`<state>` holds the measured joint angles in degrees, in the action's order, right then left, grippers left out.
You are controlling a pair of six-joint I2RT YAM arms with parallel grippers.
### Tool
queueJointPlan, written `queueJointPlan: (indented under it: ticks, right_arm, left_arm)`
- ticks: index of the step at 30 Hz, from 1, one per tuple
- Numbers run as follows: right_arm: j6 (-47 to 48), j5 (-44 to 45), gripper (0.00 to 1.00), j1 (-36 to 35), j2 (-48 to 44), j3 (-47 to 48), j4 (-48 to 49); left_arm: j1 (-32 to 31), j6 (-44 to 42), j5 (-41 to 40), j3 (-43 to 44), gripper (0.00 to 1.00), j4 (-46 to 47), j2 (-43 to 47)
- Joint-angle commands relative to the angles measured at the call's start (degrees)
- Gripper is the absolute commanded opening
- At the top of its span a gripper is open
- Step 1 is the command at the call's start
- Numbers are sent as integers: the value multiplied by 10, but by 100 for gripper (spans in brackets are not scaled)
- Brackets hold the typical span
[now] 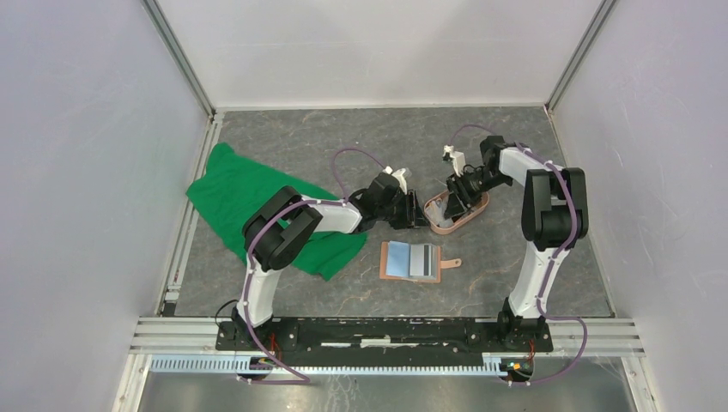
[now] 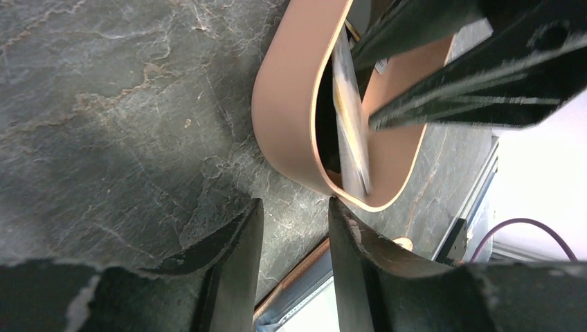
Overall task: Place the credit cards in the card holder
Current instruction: Pick up the credit card from the storage box.
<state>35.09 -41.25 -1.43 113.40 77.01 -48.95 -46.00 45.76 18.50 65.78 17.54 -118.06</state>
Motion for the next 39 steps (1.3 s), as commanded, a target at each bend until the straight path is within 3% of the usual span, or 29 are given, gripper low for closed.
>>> queueJointPlan:
  ticks: [1, 16, 28, 31, 35, 39]
  right_arm:
    - [21, -77, 49, -17, 36, 13, -53]
    - [-25, -51, 50, -15, 16, 6, 11]
    - [-26, -49, 48, -15, 32, 11, 10]
    - [-26, -49, 48, -15, 33, 11, 10]
    - [-26, -49, 48, -15, 34, 13, 10]
    - [-26, -51, 48, -15, 34, 13, 10]
  left_arm:
    - [-1, -23, 10, 24, 46, 13, -15]
    - [10, -23, 12, 8, 47, 23, 4]
    - [42, -20, 33, -88, 56, 64, 101]
    - [45, -1, 44, -102, 63, 112, 116]
    - [47, 35, 65, -88, 71, 156, 106]
    - [47, 68, 76, -47, 70, 158, 61]
